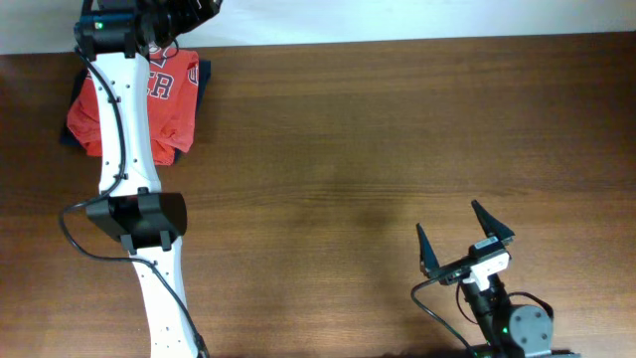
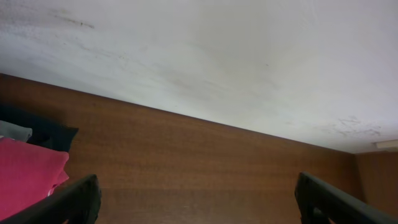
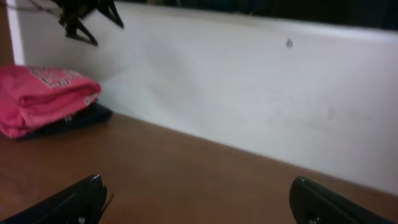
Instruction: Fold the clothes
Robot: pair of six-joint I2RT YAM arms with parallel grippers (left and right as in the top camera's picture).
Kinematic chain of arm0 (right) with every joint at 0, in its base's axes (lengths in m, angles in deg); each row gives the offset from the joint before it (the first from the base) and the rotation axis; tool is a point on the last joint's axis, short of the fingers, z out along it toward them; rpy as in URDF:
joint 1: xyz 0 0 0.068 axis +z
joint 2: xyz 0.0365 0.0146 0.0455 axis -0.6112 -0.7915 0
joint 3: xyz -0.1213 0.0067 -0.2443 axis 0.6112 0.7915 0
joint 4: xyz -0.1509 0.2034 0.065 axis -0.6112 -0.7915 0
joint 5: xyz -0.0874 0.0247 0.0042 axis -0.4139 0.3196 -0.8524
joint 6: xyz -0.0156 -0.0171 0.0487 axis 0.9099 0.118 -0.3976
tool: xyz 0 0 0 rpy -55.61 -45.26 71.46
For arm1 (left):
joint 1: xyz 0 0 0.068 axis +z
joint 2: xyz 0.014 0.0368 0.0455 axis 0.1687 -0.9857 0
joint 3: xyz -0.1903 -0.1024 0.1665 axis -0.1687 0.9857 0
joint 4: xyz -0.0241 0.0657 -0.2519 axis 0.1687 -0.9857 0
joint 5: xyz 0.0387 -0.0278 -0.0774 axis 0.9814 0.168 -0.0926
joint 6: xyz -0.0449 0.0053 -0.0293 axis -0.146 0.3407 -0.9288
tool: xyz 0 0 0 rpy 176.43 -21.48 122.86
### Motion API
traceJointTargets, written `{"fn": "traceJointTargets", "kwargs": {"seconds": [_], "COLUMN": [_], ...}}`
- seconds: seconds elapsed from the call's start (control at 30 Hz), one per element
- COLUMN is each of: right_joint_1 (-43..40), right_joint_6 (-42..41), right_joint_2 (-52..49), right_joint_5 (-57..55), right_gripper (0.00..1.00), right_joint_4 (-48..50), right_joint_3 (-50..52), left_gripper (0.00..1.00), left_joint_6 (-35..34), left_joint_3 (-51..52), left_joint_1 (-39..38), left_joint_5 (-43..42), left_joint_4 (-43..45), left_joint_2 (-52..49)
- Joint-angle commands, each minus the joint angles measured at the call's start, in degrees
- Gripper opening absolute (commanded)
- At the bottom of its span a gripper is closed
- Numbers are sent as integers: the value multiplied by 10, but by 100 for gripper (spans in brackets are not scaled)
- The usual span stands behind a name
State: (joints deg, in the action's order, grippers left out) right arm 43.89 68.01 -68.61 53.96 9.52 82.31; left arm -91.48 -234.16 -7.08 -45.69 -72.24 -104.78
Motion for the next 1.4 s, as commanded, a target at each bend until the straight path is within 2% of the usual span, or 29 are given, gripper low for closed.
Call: {"fn": "traceJointTargets", "kwargs": {"seconds": [0.0,0.33,1.37], "right_joint_1": [1,1,1], "right_joint_6": [-9,-9,-9], "right_joint_2": [7,7,5], "right_joint_5": [-20,-36,-36], "right_gripper": [99,99,99], "right_joint_4": [-20,-101,-103], "right_joint_3": [10,10,10], "left_gripper": [99,99,99], "left_joint_6": [1,1,1], "left_joint_3": [-2,-2,-2], "left_joint_1": [1,1,1], "left_joint_5": [4,4,4], "left_joint_4": [-1,-1,-19], "left_joint_2": [7,7,13]}}
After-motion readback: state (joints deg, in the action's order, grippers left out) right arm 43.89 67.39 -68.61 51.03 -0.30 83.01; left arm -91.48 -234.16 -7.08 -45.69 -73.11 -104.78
